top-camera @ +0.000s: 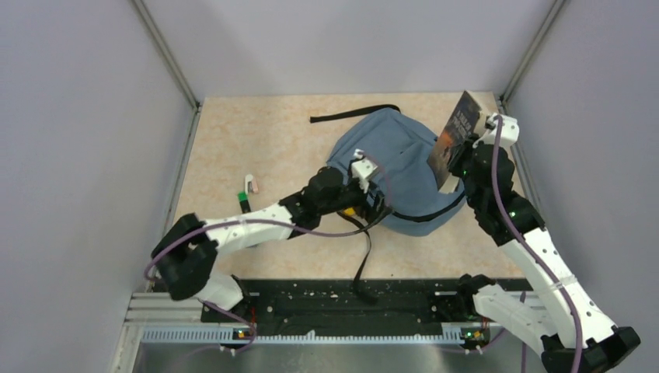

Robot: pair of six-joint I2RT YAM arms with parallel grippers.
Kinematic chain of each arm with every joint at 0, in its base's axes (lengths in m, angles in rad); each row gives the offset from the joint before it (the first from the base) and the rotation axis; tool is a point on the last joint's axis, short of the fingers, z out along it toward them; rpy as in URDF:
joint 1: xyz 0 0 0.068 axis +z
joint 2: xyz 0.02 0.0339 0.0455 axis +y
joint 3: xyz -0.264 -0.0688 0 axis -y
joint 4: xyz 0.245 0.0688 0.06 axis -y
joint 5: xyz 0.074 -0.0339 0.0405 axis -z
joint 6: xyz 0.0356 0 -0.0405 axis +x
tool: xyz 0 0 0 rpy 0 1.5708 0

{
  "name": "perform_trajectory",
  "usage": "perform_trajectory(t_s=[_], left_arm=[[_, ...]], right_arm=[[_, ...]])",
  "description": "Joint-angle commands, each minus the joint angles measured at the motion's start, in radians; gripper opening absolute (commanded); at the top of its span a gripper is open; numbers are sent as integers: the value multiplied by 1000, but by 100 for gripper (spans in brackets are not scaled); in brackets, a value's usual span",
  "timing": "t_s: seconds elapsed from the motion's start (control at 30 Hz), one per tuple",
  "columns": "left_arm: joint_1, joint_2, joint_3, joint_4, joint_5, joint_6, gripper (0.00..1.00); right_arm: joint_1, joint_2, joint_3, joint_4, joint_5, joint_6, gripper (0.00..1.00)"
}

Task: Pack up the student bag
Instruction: Pick up the book from the center of the board, then place the book in the student bag.

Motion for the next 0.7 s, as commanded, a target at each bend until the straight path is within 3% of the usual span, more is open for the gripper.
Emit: perform_trajectory(t_s=[0.0,0.2,0.4,0.67], left_arm=[[-57,173,167,134,23,56,95],[-93,373,351,139,98,60,95],[-109,474,429,114,131,66,96],[-155,540,512,-21,-22,149,97]], right_arm=[[-1,-64,93,39,215,-33,0],[0,-113,77,-28,277,-36,0],[1,-161,71,-70,304,-35,0],[0,-179,72,-99,281,-30,0]])
